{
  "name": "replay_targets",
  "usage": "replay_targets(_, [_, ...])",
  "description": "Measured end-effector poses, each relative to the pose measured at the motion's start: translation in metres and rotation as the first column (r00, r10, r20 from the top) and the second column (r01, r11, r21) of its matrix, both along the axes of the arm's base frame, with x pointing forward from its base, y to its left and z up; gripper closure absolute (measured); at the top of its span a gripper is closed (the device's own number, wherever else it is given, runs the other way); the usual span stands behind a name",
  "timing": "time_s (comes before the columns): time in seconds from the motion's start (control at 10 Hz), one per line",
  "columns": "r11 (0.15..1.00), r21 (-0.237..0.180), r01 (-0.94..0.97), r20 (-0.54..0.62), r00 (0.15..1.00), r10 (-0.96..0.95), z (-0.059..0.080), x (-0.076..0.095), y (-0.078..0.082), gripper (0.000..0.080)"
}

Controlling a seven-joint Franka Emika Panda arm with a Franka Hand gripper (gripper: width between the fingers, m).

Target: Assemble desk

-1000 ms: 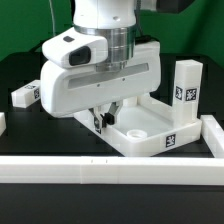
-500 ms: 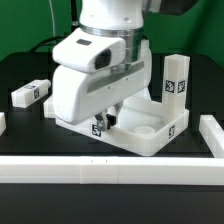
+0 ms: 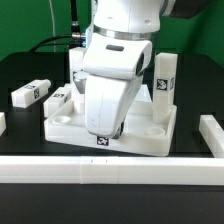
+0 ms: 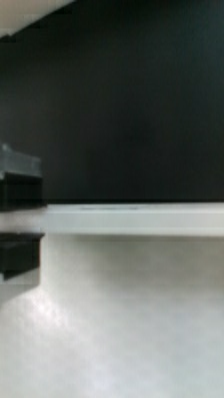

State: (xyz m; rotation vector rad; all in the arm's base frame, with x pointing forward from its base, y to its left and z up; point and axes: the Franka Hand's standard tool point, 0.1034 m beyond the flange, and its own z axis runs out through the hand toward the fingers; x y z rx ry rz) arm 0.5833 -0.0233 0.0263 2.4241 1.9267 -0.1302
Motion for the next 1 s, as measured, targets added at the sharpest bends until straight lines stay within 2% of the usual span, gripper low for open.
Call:
replay_targets(0.2, [0.997,-0.014,-0.077,-0.008,0.997,0.077,0.0,0.0,-0.002,0.0739])
replay_targets(0.3, [0.989,-0.023,-0.144,-0.013,0.99,0.143,0.001,0.003,0.006,0.0739])
replay_targets(0.5, [0.987,-0.012,-0.163,-0.015,0.987,0.162,0.002,0.021,0.034,0.0739])
replay_targets(0.7, [0.985,-0.006,-0.172,-0.012,0.985,0.172,0.001,0.036,0.048,0.0739])
replay_targets(1.0, [0.99,-0.003,-0.143,-0.017,0.99,0.143,0.002,0.047,0.06,0.0739])
